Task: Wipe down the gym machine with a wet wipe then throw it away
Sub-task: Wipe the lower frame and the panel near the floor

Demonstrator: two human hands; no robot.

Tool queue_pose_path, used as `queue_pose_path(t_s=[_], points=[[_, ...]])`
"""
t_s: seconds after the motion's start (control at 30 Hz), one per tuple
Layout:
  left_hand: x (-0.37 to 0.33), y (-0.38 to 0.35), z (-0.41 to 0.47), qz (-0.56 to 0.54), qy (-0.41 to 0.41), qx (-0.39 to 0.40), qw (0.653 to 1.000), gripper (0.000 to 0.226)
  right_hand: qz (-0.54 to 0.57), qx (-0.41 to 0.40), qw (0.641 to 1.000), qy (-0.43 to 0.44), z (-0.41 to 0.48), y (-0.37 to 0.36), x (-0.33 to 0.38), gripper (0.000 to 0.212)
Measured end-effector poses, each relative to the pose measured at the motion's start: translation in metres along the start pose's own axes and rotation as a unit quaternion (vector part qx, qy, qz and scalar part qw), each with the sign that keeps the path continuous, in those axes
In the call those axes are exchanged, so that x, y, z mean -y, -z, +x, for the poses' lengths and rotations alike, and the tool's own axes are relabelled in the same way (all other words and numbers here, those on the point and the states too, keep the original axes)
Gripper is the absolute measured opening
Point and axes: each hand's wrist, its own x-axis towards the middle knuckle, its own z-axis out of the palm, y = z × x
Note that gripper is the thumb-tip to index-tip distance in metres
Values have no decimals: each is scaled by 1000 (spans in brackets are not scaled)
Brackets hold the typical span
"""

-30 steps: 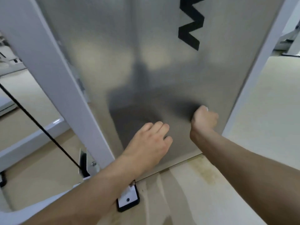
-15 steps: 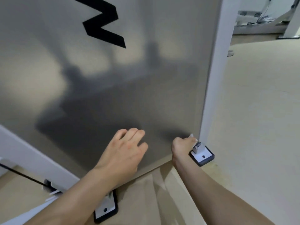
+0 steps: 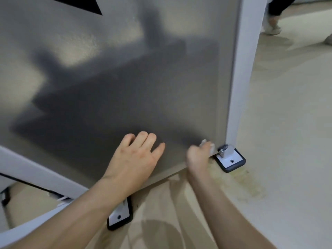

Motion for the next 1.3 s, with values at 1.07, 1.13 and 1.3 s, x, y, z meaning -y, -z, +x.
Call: queue_pose_path(t_s=[1.07, 1.13, 1.3], points=[[22, -4, -63, -90, -51, 147, 984, 46, -184, -100, 966, 152, -1, 7, -53, 7], [16, -22, -67, -151, 14, 213, 965, 51, -196, -58, 967, 152, -13, 0, -70, 13], [23, -71, -100, -328, 152, 249, 899, 52, -283, 214, 913, 200, -71, -34, -110, 17]])
